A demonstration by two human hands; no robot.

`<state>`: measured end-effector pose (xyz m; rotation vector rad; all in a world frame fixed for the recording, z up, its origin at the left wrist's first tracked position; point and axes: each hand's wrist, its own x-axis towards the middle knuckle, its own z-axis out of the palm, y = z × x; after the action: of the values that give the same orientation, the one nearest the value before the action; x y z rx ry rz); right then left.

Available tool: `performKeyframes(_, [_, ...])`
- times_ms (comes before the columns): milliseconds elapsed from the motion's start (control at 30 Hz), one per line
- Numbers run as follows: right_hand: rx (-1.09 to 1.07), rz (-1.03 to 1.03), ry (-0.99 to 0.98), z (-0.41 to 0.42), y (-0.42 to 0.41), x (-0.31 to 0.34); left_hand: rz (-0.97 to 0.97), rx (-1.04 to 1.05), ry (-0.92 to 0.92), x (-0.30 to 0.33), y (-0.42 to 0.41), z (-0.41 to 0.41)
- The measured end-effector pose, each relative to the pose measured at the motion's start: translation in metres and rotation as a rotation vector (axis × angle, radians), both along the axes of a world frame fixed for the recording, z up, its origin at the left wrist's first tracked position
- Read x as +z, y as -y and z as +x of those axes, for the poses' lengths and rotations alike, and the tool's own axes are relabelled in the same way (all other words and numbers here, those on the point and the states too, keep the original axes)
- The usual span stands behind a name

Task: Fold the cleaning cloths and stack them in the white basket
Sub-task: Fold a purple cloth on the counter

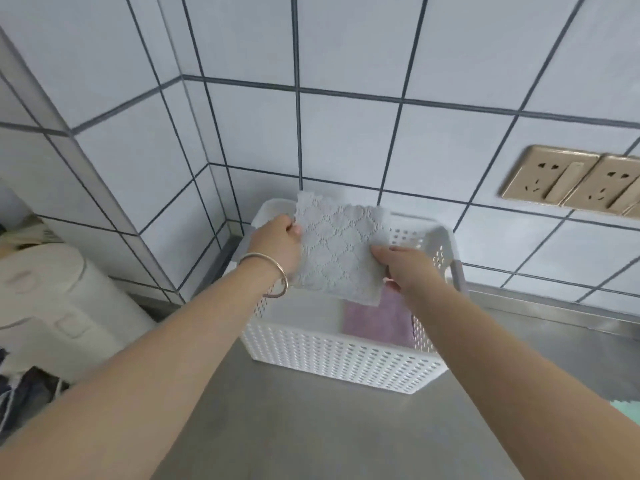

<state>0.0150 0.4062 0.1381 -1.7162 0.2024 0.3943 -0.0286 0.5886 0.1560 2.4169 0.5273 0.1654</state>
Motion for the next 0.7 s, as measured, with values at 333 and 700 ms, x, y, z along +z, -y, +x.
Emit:
performKeyframes(333, [0.441,-0.703,-0.319,0.082,-0.05,-0.094,0.441,-0.317,-0.665,-0.093,-0.031,0.087])
performKeyframes(700, [0.556,-0.71,-0.671,0.107,-0.079,-0.161,0.647,-0.44,-1.058,-0.159,-0.037,0.116])
